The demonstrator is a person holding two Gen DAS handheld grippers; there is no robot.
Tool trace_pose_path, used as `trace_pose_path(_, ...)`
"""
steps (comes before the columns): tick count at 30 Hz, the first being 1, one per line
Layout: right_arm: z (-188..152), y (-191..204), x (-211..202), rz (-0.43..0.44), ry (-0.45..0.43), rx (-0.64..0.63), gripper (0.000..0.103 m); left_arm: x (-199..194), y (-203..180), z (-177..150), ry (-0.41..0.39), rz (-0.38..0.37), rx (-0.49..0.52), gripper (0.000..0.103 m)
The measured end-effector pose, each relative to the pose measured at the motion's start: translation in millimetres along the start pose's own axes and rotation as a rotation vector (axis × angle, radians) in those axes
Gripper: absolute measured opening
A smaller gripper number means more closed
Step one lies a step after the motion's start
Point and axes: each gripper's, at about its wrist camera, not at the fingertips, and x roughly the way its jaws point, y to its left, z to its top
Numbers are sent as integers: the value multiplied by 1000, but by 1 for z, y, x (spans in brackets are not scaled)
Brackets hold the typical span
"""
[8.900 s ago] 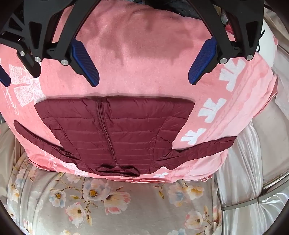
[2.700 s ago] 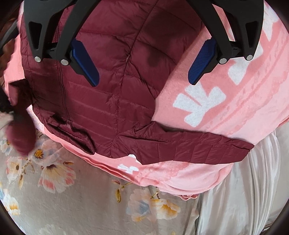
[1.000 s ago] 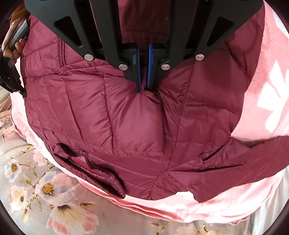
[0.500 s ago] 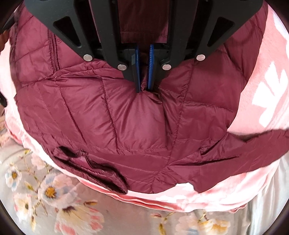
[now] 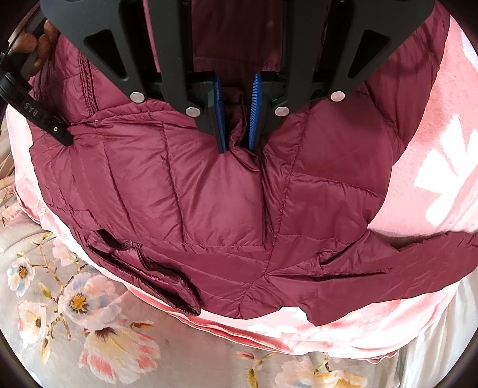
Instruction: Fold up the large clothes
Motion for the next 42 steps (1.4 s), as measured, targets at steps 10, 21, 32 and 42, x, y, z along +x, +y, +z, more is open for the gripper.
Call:
trace_pose_path(10, 0, 52, -31, -38, -79, -104, 10, 0, -2, 0, -1, 17, 18, 15)
trace_pose_path(21, -33, 90, -4, -99, 16, -233, 8, -33, 18, 1, -61, -25, -9, 30)
trace_pose_path(32, -34, 89, -4, -117, 5, -245, 8, -101, 238, 53, -160, 183, -413, 54)
trace_pose_path(42, -34, 89, -4, -108, 5, -235, 8, -72, 385, 81, -126, 315, -694, 53)
